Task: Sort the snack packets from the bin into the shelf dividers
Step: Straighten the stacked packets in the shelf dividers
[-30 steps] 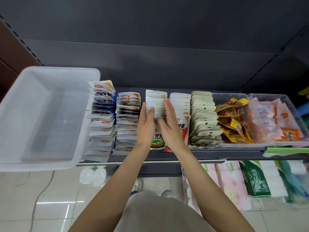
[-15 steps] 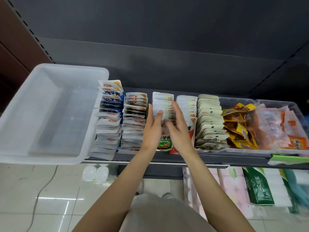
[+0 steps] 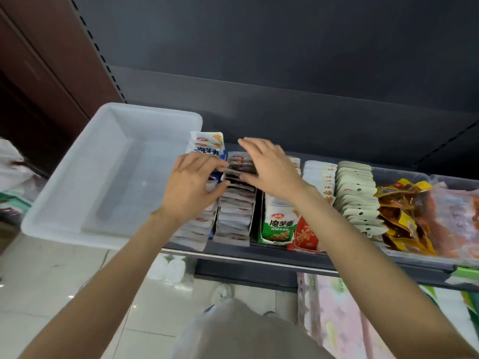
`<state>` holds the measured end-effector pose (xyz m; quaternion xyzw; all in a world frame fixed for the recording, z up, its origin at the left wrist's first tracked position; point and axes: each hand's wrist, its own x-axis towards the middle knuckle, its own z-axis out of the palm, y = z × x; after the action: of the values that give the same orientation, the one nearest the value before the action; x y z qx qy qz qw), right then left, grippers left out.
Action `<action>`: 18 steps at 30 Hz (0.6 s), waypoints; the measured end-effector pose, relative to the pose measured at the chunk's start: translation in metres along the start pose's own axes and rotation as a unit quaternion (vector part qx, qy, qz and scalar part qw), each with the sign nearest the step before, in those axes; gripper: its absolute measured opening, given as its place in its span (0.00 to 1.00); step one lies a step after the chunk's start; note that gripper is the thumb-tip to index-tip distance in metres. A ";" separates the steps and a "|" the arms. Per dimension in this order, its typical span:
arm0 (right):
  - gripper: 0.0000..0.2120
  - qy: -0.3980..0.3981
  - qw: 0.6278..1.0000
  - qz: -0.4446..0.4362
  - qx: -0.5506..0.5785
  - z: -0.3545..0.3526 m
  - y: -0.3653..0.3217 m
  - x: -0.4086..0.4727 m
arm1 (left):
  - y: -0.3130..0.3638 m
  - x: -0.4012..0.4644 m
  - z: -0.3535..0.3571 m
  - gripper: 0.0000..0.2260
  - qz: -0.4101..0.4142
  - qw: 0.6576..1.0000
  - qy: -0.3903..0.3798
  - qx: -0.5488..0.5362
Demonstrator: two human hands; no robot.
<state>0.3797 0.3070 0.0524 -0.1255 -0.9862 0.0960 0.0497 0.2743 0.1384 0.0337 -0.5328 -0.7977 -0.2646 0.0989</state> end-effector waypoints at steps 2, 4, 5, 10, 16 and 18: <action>0.31 -0.034 0.997 -0.009 -0.067 0.005 0.003 0.017 | -0.012 0.005 0.007 0.17 0.059 0.995 -0.057 0.055; 0.24 -0.037 0.992 -0.031 -0.115 0.008 0.003 0.026 | -0.013 0.008 0.017 0.21 0.100 0.986 -0.098 0.092; 0.20 -0.034 0.991 -0.036 -0.127 0.008 0.003 0.029 | -0.012 0.010 0.020 0.21 0.112 0.983 -0.106 0.100; 0.15 -0.083 0.990 -0.002 -0.114 0.001 0.009 0.040 | -0.006 0.019 0.020 0.13 0.186 0.973 -0.075 0.114; 0.14 -0.121 0.992 0.022 -0.019 -0.006 0.017 0.039 | -0.009 0.037 0.024 0.07 0.207 0.944 -0.150 0.208; 0.16 -0.149 0.985 0.059 0.070 -0.012 0.018 0.034 | -0.004 0.051 0.018 0.07 0.187 0.951 -0.155 0.194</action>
<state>0.3532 0.3353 0.0632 -0.1641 -0.9643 0.1851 -0.0949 0.2513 0.1873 0.0399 -0.6770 -0.7255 0.0044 0.1233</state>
